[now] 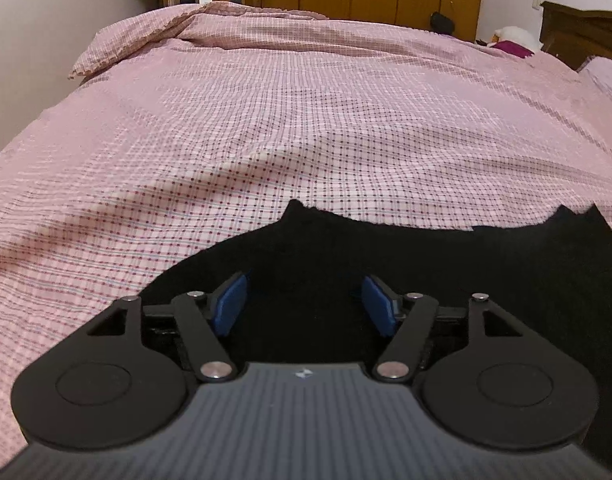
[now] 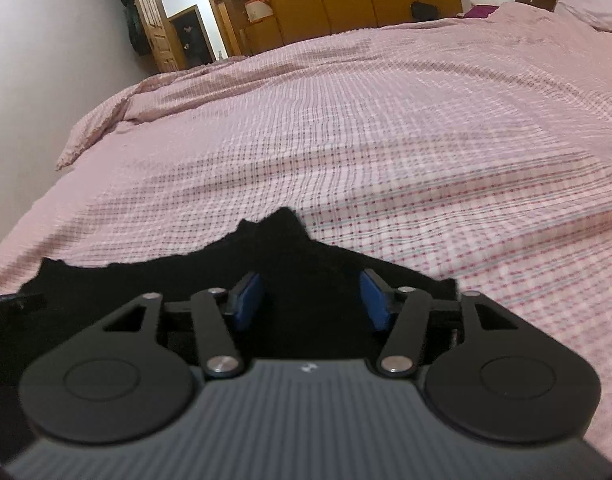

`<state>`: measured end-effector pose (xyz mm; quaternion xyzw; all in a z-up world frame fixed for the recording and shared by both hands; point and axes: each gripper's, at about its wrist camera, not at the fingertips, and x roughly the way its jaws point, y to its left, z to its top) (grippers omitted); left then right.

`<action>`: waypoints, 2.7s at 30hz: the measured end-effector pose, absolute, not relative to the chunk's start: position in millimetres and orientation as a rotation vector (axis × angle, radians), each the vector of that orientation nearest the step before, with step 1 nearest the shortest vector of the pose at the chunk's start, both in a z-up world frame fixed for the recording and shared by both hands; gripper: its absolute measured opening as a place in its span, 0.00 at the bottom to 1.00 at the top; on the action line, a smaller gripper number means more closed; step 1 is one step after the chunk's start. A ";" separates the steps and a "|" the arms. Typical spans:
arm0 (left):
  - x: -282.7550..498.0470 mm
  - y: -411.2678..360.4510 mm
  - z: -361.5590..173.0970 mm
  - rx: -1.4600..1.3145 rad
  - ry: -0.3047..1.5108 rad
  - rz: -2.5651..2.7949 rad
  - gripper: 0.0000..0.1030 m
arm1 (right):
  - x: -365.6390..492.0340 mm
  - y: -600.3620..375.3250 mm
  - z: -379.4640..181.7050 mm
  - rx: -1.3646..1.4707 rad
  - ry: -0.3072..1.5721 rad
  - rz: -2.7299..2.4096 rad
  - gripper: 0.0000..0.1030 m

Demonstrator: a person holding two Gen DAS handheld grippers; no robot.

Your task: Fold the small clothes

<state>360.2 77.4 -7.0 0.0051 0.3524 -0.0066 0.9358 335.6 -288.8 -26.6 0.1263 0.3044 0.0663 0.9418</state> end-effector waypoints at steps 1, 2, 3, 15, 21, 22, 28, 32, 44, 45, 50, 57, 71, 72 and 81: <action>355.7 76.8 -3.0 0.018 0.721 -0.010 0.75 | 327.5 -294.0 -21.0 0.265 0.607 0.133 0.66; 350.9 76.2 0.7 0.023 0.725 -0.004 0.80 | 321.3 -298.1 -17.5 0.269 0.598 0.130 0.68; 346.3 76.4 3.9 0.026 0.733 0.000 0.82 | 312.7 -304.4 -12.5 0.275 0.587 0.125 0.69; 281.6 75.2 34.9 -0.025 0.796 0.031 0.92 | 231.7 -355.7 -1.2 0.424 0.642 0.104 0.69; 257.4 65.1 29.9 -0.019 0.831 0.025 0.93 | 218.9 -357.1 -14.5 0.486 0.687 0.108 0.70; 255.9 63.8 26.9 -0.012 0.840 0.028 0.93 | 219.4 -356.2 -19.3 0.501 0.704 0.113 0.70; 255.6 57.7 7.5 0.039 0.879 0.065 0.96 | 219.2 -341.2 -40.1 0.534 0.736 0.180 0.71; 257.0 56.8 3.5 0.038 0.883 0.071 0.98 | 224.4 -329.7 -44.3 0.542 0.727 0.228 0.71; 259.4 58.9 -0.4 0.004 0.894 0.077 1.00 | 243.9 -324.0 -57.5 0.587 0.643 0.240 0.71; 259.2 58.6 -0.3 0.003 0.894 0.078 1.00 | 245.2 -323.6 -57.3 0.589 0.642 0.237 0.71; 259.2 59.7 -0.1 -0.003 0.897 0.074 1.00 | 251.8 -320.2 -58.4 0.595 0.631 0.221 0.70; 259.9 62.5 2.0 -0.023 0.910 0.067 1.00 | 260.4 -322.7 -61.0 0.648 0.622 0.193 0.55; 258.8 68.6 8.2 -0.073 0.938 0.062 1.00 | 263.0 -314.8 -45.6 0.626 0.596 0.189 0.22; 257.3 70.9 9.6 -0.085 0.935 0.067 1.00 | 263.5 -313.6 -42.0 0.626 0.591 0.194 0.22; 242.7 105.8 32.6 -0.090 0.921 0.129 1.00 | 269.7 -282.3 2.4 0.564 0.546 0.252 0.22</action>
